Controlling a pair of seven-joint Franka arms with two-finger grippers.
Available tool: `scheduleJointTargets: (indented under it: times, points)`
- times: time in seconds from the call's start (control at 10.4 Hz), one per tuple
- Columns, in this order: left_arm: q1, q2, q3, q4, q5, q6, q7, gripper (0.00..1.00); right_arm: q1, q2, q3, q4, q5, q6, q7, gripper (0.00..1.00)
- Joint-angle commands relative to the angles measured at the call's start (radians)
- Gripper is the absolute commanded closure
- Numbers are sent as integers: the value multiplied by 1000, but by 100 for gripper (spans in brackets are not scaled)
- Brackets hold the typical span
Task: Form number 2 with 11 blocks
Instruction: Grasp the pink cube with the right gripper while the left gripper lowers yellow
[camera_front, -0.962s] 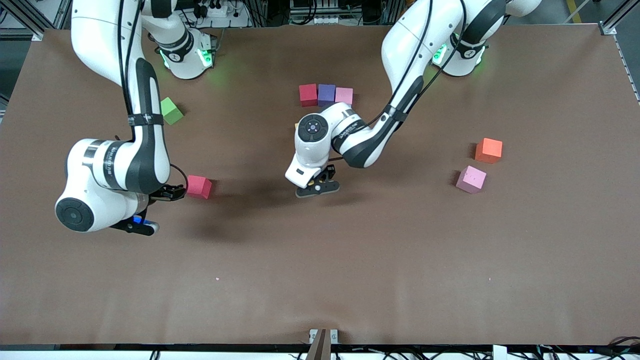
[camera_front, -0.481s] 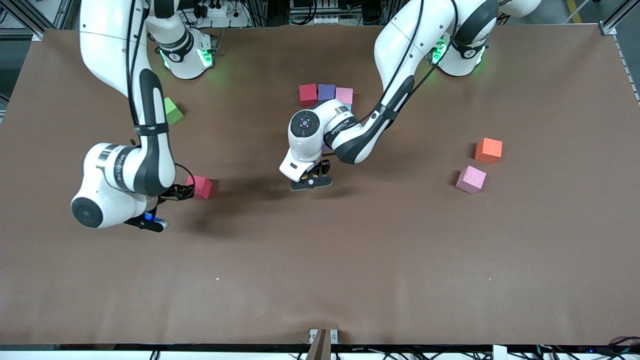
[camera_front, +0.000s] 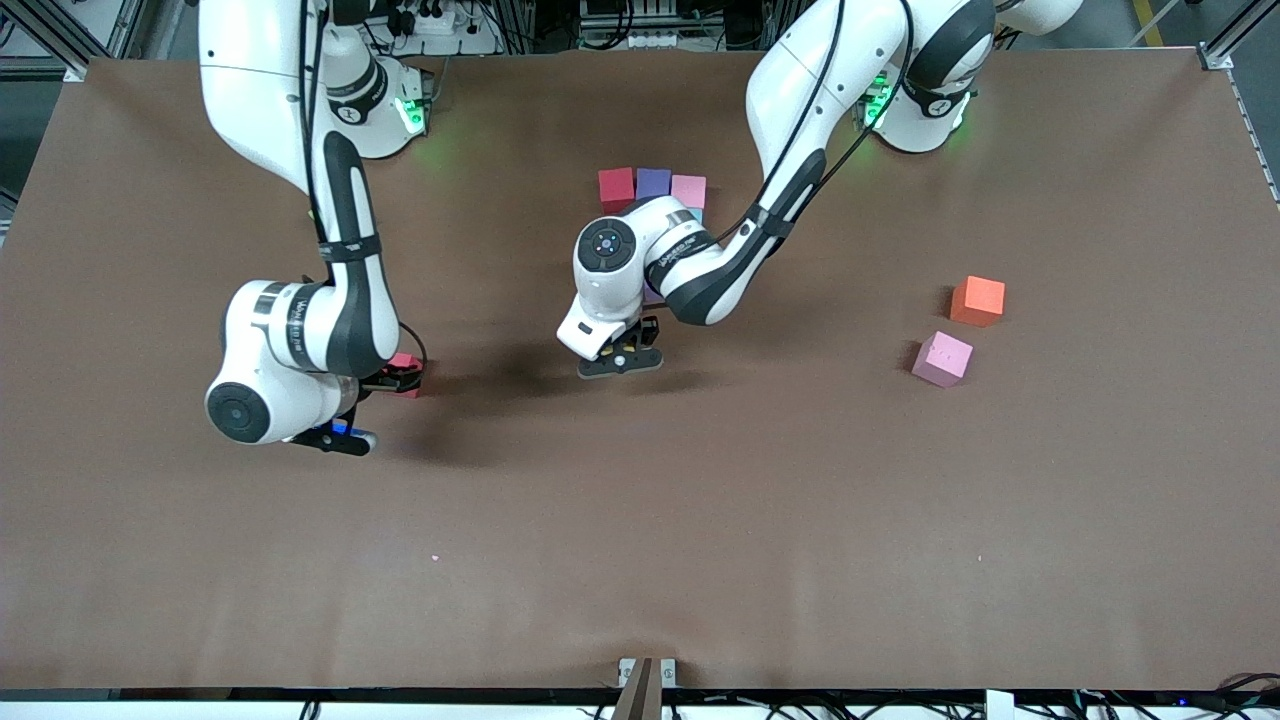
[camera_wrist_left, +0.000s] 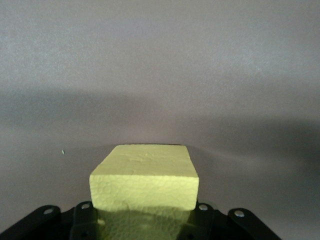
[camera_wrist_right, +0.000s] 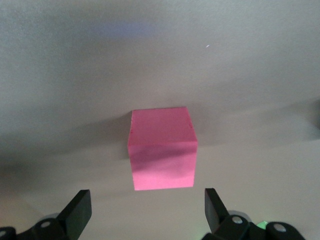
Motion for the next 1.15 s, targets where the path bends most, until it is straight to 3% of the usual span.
scheduleJointTargets:
  times: [0.0, 0.38, 0.48, 0.58, 1.06]
  points:
    - [-15, -8, 3, -4, 23, -20, -26, 94, -9, -21, -4, -35, 23, 16, -61, 0]
    - [-36, -5, 3, -10, 21, -26, -26, 90, -5, -23, -4, -111, 67, 88, -143, 0]
    - [-36, -5, 3, -12, 23, -26, -23, 51, -5, -23, -4, -113, 72, 88, -143, 0]
    - [-36, -5, 3, -12, 23, -26, -24, 1, -5, -21, -4, -113, 73, 88, -143, 0]
    - [-27, -28, 4, -7, 18, -26, -27, 0, -5, -21, -4, -111, 79, 97, -143, 5]
